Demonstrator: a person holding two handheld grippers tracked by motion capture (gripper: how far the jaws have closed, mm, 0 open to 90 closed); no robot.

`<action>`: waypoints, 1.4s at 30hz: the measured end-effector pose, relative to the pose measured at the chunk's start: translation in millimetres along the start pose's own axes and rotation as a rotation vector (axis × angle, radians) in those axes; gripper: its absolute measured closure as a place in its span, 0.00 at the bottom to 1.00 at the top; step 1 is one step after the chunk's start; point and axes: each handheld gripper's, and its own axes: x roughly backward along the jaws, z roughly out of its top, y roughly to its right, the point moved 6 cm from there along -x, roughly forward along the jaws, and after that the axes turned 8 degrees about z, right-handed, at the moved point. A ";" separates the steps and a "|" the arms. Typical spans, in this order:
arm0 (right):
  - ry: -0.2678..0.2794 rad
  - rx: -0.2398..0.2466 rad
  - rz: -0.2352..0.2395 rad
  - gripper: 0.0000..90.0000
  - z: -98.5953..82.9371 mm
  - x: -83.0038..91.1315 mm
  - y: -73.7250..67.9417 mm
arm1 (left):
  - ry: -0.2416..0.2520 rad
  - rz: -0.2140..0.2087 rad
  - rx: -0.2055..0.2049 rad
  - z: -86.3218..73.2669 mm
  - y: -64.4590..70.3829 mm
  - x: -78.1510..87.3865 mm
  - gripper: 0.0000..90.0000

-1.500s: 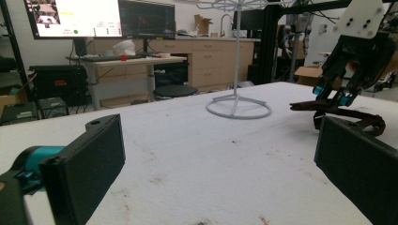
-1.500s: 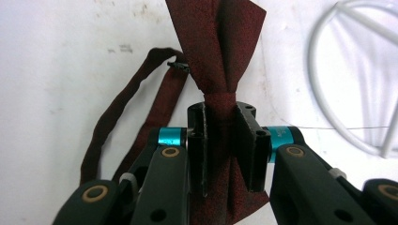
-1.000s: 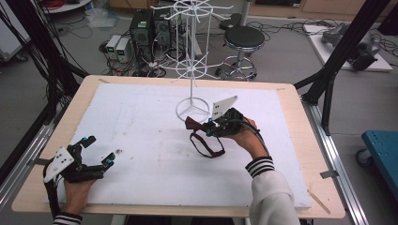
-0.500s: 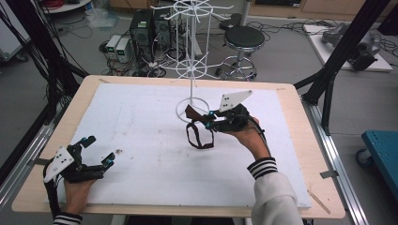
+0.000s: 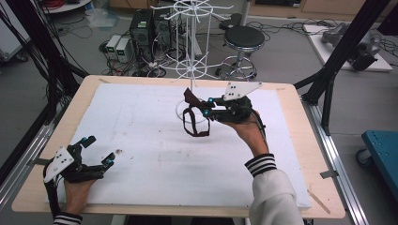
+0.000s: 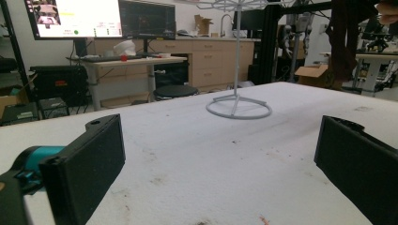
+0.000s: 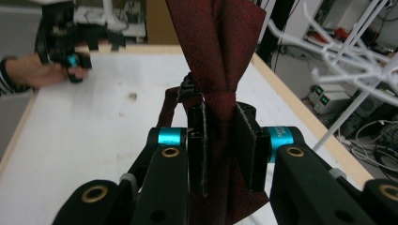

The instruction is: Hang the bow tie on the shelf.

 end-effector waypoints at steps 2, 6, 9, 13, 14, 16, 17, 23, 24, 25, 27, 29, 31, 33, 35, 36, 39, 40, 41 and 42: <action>0.015 -0.007 -0.016 0.85 5.0 0.3 1.6 | -0.001 -0.001 -0.003 -0.1 -0.2 0.1 0.03; 0.027 -0.007 -0.060 0.85 12.7 1.2 4.5 | -0.001 -0.001 -0.003 -0.1 -0.3 0.1 0.03; 0.055 -0.027 -0.101 0.85 17.4 2.8 8.3 | -0.001 -0.001 -0.004 -0.1 -0.3 0.0 0.03; 0.077 -0.047 -0.136 0.85 21.2 3.0 12.8 | -0.001 -0.001 -0.003 -0.1 -0.3 0.1 0.03; 0.074 -0.047 -0.143 0.85 21.6 2.4 13.2 | -0.001 -0.001 -0.003 -0.1 -0.3 0.0 0.03; 0.077 -0.047 -0.161 0.85 22.6 1.7 14.5 | -0.001 -0.001 -0.003 -0.1 -0.4 0.0 0.03; 0.079 -0.049 -0.178 0.85 22.8 1.1 15.7 | -0.001 -0.001 -0.002 -0.1 -0.3 0.1 0.03; 0.101 -0.066 -0.255 0.85 23.9 -0.6 21.1 | -0.004 -0.001 -0.003 -0.2 -0.4 0.2 0.03; 0.106 -0.069 -0.261 0.85 24.0 -1.0 22.0 | -0.003 -0.001 -0.004 -0.1 -0.5 0.2 0.03; 0.107 -0.067 -0.268 0.85 24.1 -1.4 23.2 | -0.003 -0.002 -0.003 -0.1 -0.4 0.2 0.03; 0.114 -0.078 -0.283 0.85 24.1 -1.3 24.9 | -0.004 -0.002 -0.004 -0.1 -0.5 0.3 0.03; 0.126 -0.091 -0.300 0.85 23.9 -1.4 27.0 | -0.003 -0.001 -0.004 -0.1 -0.5 0.2 0.03; 0.128 -0.098 -0.311 0.85 23.2 -1.8 28.8 | -0.003 -0.002 -0.002 -0.2 -0.3 0.2 0.03; 0.125 -0.109 -0.328 0.85 21.7 -2.3 30.9 | -0.003 -0.002 -0.003 -0.2 -0.4 0.2 0.03; 0.125 -0.123 -0.352 0.85 20.0 -3.1 33.6 | -0.002 -0.002 -0.001 -0.1 -0.4 0.1 0.03; 0.128 -0.130 -0.354 0.85 19.4 -3.8 34.5 | -0.002 -0.002 0.000 -0.1 -0.4 0.1 0.03; 0.133 -0.144 -0.371 0.85 17.9 -6.2 36.6 | -0.002 -0.001 -0.001 -0.1 -0.3 0.1 0.03; 0.130 -0.143 -0.369 0.85 17.2 -8.0 37.3 | -0.002 -0.001 -0.001 -0.1 -0.4 0.1 0.03; 0.125 -0.144 -0.377 0.85 16.5 -9.4 38.1 | -0.002 -0.001 -0.001 -0.1 -0.3 0.1 0.03; 0.121 -0.152 -0.382 0.85 15.5 -10.3 38.9 | -0.001 -0.001 -0.001 -0.1 -0.3 0.1 0.03</action>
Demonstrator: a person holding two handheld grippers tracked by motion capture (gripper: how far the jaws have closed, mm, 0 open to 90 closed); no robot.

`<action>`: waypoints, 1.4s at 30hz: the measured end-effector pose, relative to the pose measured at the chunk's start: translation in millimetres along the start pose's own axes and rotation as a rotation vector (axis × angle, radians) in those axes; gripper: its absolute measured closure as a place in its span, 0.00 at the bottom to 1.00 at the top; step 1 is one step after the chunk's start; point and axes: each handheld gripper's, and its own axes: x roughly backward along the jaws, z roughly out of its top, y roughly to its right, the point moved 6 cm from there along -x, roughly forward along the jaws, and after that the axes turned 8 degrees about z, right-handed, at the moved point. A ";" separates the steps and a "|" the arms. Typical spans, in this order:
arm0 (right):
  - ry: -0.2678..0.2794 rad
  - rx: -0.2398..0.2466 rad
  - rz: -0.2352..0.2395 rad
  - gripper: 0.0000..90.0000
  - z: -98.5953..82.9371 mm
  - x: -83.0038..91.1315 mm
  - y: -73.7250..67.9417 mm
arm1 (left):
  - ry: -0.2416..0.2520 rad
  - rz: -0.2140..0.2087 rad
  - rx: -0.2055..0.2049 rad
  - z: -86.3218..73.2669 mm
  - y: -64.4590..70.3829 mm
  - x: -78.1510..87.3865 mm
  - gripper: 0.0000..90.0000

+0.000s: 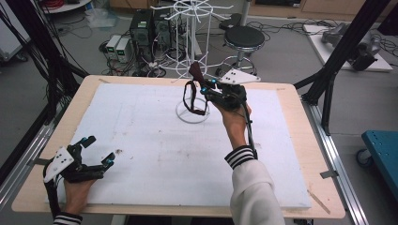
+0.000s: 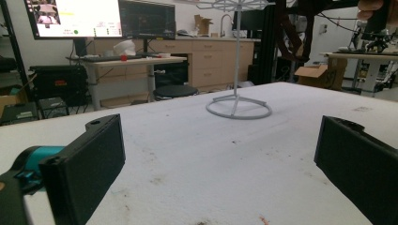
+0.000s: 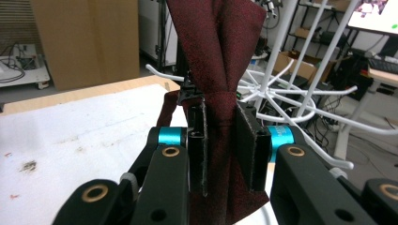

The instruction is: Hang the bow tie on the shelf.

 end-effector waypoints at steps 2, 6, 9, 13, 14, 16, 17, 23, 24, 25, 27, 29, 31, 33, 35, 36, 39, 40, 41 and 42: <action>0.003 -0.017 -0.008 0.85 -1.8 -1.3 1.7 | 0.000 -0.001 0.000 0.0 0.0 0.0 0.03; 0.015 -0.051 -0.021 0.85 -6.4 -2.2 5.7 | 0.000 -0.001 0.000 0.0 0.0 0.0 0.03; 0.012 -0.073 -0.026 0.85 -11.2 -2.8 7.8 | 0.000 -0.001 0.000 0.0 0.0 0.0 0.03; 0.011 -0.094 -0.036 0.85 -17.7 -4.3 8.9 | 0.000 0.000 -0.001 0.0 0.0 0.1 0.03; 0.006 -0.105 -0.035 0.84 -19.4 -5.0 9.4 | 0.000 -0.001 -0.001 0.0 0.0 0.1 0.03; 0.000 -0.122 -0.033 0.84 -21.8 -6.6 10.4 | 0.000 0.000 -0.001 0.0 0.0 0.1 0.03; -0.002 -0.122 -0.037 0.84 -22.3 -7.1 10.5 | 0.001 -0.001 -0.001 0.0 0.0 0.1 0.03; -0.027 -0.137 -0.044 0.84 -27.3 -11.9 9.2 | 0.001 -0.001 -0.001 0.0 0.1 0.1 0.03; -0.027 -0.141 -0.047 0.84 -28.5 -12.4 9.5 | 0.001 -0.001 -0.001 0.0 0.1 0.1 0.03; -0.029 -0.148 -0.046 0.84 -29.7 -12.7 9.7 | 0.001 -0.001 -0.001 0.0 0.1 0.1 0.03; -0.036 -0.162 -0.054 0.84 -33.1 -12.6 10.3 | 0.001 -0.001 -0.001 0.0 0.1 0.1 0.03; -0.046 -0.174 -0.057 0.84 -37.2 -12.2 11.1 | 0.002 -0.001 0.000 0.0 0.1 0.1 0.03; -0.050 -0.178 -0.058 0.84 -41.5 -12.5 12.1 | 0.002 -0.002 0.000 0.1 0.2 0.1 0.03; -0.052 -0.184 -0.062 0.84 -44.7 -12.2 11.8 | 0.001 -0.002 0.000 0.0 0.1 0.2 0.03; -0.056 -0.200 -0.058 0.84 -48.1 -12.5 12.2 | 0.002 -0.001 -0.001 0.0 0.1 0.2 0.03; -0.059 -0.203 -0.062 0.84 -49.3 -12.4 12.8 | 0.001 -0.002 -0.002 0.0 0.1 0.3 0.03; -0.069 -0.207 -0.060 0.84 -52.3 -12.1 12.4 | 0.001 -0.001 -0.001 0.0 0.1 0.2 0.03; -0.077 -0.210 -0.055 0.84 -53.8 -12.2 12.6 | 0.001 -0.002 -0.002 0.0 0.1 0.2 0.03; -0.081 -0.214 -0.052 0.83 -54.9 -12.3 12.6 | 0.000 -0.002 -0.003 0.0 0.2 0.4 0.03; -0.081 -0.213 -0.050 0.83 -55.9 -12.4 12.7 | 0.001 -0.002 -0.004 0.0 0.2 0.4 0.03</action>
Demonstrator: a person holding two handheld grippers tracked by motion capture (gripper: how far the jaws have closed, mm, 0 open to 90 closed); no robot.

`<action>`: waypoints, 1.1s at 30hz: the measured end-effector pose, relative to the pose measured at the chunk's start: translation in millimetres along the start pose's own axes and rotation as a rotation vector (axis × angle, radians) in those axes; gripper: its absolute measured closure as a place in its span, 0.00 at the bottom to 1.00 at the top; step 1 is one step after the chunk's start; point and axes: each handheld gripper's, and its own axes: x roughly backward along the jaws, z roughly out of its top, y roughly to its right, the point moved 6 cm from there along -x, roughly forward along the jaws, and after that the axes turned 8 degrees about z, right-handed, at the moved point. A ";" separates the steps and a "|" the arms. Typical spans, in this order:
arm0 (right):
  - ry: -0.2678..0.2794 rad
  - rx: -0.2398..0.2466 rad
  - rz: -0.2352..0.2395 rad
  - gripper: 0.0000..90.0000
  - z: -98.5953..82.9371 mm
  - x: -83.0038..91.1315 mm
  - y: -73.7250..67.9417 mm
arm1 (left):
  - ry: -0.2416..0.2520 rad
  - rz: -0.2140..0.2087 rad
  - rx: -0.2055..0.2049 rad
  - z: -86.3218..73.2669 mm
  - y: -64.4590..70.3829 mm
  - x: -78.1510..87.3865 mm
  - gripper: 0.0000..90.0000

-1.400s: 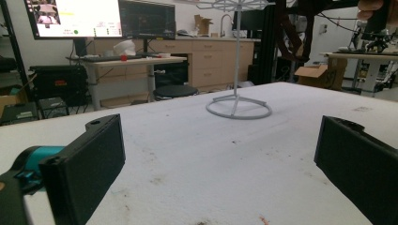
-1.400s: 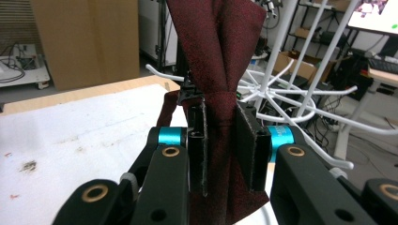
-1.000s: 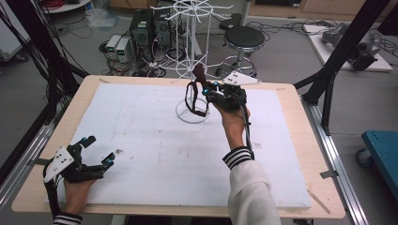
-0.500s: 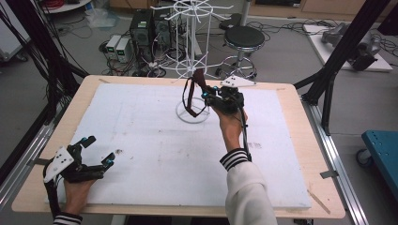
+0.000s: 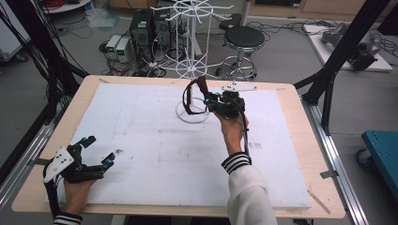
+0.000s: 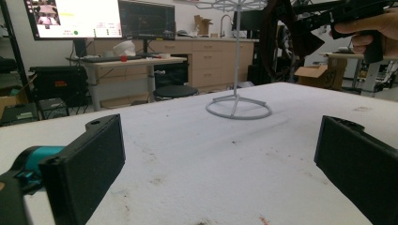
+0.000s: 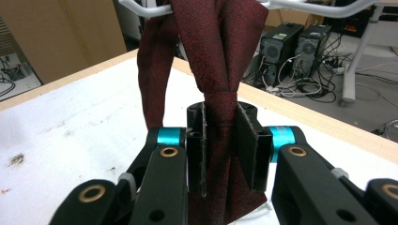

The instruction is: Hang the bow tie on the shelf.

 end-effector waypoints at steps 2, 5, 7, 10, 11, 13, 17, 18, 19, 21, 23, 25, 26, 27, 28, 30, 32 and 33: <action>0.002 0.003 -0.002 0.83 -1.0 0.2 -0.1 | 0.000 0.000 0.000 0.0 -0.1 0.0 0.03; -0.002 0.002 0.003 0.82 -2.8 0.0 -0.5 | 0.000 0.000 0.000 0.0 -0.1 0.0 0.03; -0.004 0.011 0.012 0.79 -3.6 -0.3 -0.3 | 0.000 0.000 0.001 0.0 -0.1 -0.1 0.03; 0.004 0.017 0.027 0.39 -3.9 -4.0 -3.2 | 0.001 0.001 0.003 0.0 -0.2 -0.2 0.03; 0.005 0.012 0.019 0.22 -4.4 -5.8 -4.7 | 0.001 0.001 0.003 0.0 -0.1 -0.2 0.03; -0.016 0.034 -0.036 0.00 -6.1 -8.1 -6.7 | 0.001 0.001 0.004 0.1 -0.1 -0.2 0.03; 0.027 0.078 -0.045 0.01 -4.9 -0.7 -13.7 | 0.000 0.000 0.003 0.0 -0.1 0.0 0.03; 0.035 0.091 -0.042 0.01 -4.4 3.1 -14.1 | 0.001 0.001 0.003 0.1 -0.1 -0.1 0.03; 0.038 0.096 -0.044 0.01 -4.0 6.5 -13.7 | 0.001 0.002 0.004 0.1 -0.2 -0.1 0.03; 0.048 0.094 -0.045 0.01 -3.6 15.0 -13.2 | 0.000 0.001 0.003 0.0 -0.2 0.0 0.03; 0.062 0.096 -0.041 0.01 -3.8 25.5 -13.0 | 0.001 0.001 0.004 0.1 -0.2 0.0 0.03; 0.079 0.106 -0.044 0.01 -5.3 38.4 -12.9 | 0.001 0.003 0.006 0.0 -0.4 -0.1 0.03; 0.085 0.111 -0.046 0.01 -6.7 45.6 -12.4 | 0.001 0.003 0.006 0.0 -0.4 -0.1 0.03; 0.092 0.111 -0.051 0.01 -8.6 53.0 -12.4 | 0.001 0.002 0.006 0.0 -0.4 -0.1 0.03; 0.098 0.112 -0.058 0.01 -10.9 60.9 -12.3 | 0.001 0.002 0.006 0.0 -0.3 0.0 0.03; 0.117 0.122 -0.060 0.01 -16.9 77.8 -13.1 | 0.001 0.003 0.006 0.0 -0.3 -0.1 0.03; 0.124 0.140 -0.069 0.01 -25.7 94.1 -13.0 | 0.000 0.002 0.006 0.0 -0.5 -0.3 0.03; 0.129 0.151 -0.071 0.01 -31.4 102.3 -13.2 | -0.003 0.003 0.003 -0.1 -0.8 -0.4 0.03</action>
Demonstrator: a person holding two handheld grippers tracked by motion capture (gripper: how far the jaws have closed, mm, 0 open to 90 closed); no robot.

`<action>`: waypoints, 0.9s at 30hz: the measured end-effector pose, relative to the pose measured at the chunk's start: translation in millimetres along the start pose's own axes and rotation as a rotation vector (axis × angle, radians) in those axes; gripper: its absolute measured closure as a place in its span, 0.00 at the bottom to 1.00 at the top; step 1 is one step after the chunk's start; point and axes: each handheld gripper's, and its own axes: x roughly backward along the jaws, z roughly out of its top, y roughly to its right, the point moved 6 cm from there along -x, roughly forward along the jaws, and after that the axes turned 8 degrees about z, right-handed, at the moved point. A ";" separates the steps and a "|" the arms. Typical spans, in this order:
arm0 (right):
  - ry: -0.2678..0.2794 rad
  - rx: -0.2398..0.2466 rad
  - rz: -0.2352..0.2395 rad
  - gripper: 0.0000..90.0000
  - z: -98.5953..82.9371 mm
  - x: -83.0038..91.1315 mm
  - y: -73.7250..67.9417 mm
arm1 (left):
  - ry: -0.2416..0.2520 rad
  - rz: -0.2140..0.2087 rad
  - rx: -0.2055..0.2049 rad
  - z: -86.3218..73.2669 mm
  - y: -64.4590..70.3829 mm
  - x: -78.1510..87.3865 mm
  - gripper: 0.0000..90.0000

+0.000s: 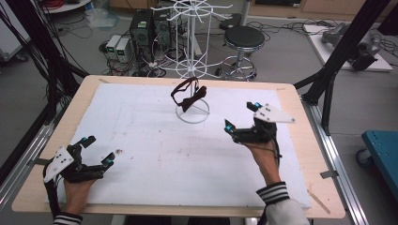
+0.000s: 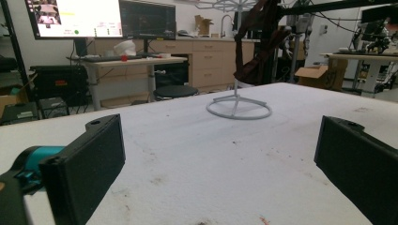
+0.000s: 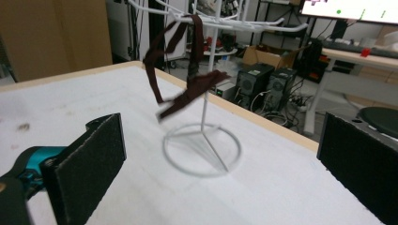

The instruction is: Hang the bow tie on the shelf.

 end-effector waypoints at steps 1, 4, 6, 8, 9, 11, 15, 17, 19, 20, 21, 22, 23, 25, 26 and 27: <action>-0.008 0.010 -0.002 0.01 -5.6 8.6 -0.4 | -0.001 -0.002 0.000 0.0 0.2 -0.1 0.03; 0.026 0.049 -0.025 0.01 -26.1 33.5 -3.4 | -0.002 -0.001 -0.001 -0.1 0.4 -0.1 0.03; 0.043 0.035 -0.038 0.01 -44.2 46.4 -5.7 | 0.001 0.001 -0.001 0.0 0.4 0.0 0.03; 0.039 0.021 -0.049 0.01 -62.3 56.0 -6.5 | 0.000 0.000 -0.001 0.0 0.3 -0.1 0.03; 0.044 0.011 -0.054 0.01 -69.7 60.1 -7.0 | 0.001 0.000 -0.001 0.0 0.2 -0.1 0.03; 0.075 -0.014 -0.061 0.01 -82.5 67.8 -7.6 | 0.001 0.001 0.000 0.0 0.6 -0.1 0.03; 0.105 -0.030 -0.078 0.01 -98.0 71.5 -7.2 | 0.000 0.002 0.000 0.0 0.6 0.0 0.03; 0.113 -0.046 -0.079 0.01 -104.6 71.0 -8.2 | 0.001 0.001 0.000 0.0 0.7 0.0 0.03; 0.129 -0.059 -0.086 0.01 -109.7 70.8 -9.1 | 0.001 0.002 -0.003 0.0 0.8 0.2 0.03; 0.140 -0.063 -0.093 0.01 -112.1 71.1 -9.5 | 0.002 0.002 -0.003 0.1 0.9 0.2 0.03; 0.154 -0.070 -0.096 0.01 -114.3 71.2 -10.8 | 0.002 0.002 -0.003 0.1 0.9 0.2 0.03; 0.173 -0.065 -0.101 0.01 -116.1 71.5 -10.9 | 0.002 0.001 -0.003 0.1 0.8 0.2 0.03; 0.189 -0.061 -0.112 0.01 -116.0 73.2 -12.2 | 0.002 0.001 -0.003 0.1 0.8 0.3 0.03; 0.209 -0.068 -0.115 0.01 -115.9 74.0 -12.8 | 0.002 0.002 -0.003 0.1 0.8 0.2 0.03; 0.209 -0.070 -0.116 0.01 -115.9 74.1 -12.8 | 0.001 0.002 -0.004 0.0 0.8 0.2 0.03; 0.209 -0.073 -0.116 0.01 -116.2 74.4 -12.3 | 0.003 0.002 -0.001 0.1 0.8 0.0 0.03</action>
